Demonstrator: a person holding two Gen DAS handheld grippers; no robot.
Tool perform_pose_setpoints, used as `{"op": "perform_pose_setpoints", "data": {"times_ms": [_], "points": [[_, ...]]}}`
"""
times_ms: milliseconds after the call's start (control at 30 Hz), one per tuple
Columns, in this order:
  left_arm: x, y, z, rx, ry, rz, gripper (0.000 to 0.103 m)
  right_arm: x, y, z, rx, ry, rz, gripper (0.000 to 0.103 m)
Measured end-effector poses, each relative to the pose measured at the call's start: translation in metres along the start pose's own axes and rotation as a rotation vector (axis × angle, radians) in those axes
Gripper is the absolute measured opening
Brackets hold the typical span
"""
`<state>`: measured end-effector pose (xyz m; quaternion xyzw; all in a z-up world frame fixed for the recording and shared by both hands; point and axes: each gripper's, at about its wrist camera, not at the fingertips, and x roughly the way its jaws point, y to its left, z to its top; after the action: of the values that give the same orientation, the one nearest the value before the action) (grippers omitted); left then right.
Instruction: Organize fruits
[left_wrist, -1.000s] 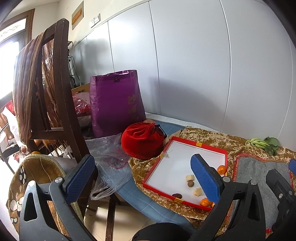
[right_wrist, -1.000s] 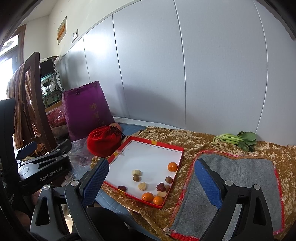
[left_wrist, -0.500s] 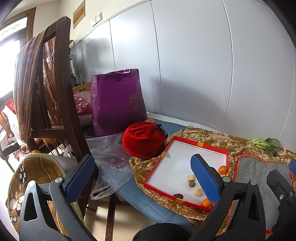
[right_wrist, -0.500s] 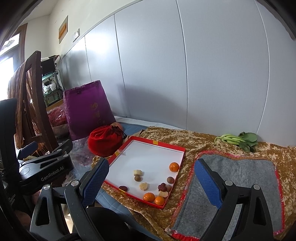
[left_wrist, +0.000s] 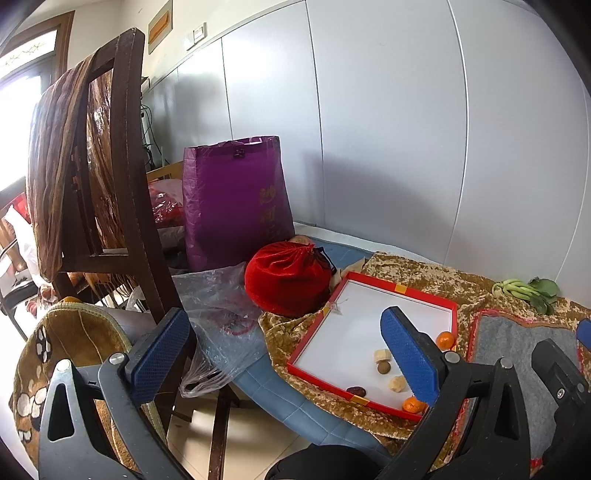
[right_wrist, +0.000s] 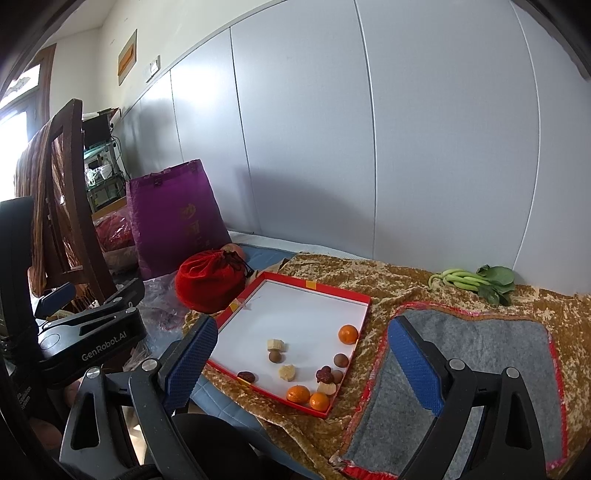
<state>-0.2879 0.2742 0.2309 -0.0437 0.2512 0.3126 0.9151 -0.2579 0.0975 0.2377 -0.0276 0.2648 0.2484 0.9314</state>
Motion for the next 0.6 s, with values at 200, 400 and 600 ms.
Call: {"op": "perform_pose_setpoints", "data": {"times_ms": [200,400,600], "points": [[-0.0004,0.0003,0.0006,-0.003,-0.002,0.001,0.103,0.0014,0.0004,0.0004,0.005,0.002,0.003,0.094],[-0.0012,-0.0001,0.0010,-0.001,-0.001,0.000,0.103,0.0019,-0.0003,0.0004,0.004,0.003,0.003,0.094],[0.0004,-0.0008,0.0015,0.001,0.002,0.003,0.103,0.0073,-0.0014,-0.0020,0.006,0.011,0.002,0.094]]}}
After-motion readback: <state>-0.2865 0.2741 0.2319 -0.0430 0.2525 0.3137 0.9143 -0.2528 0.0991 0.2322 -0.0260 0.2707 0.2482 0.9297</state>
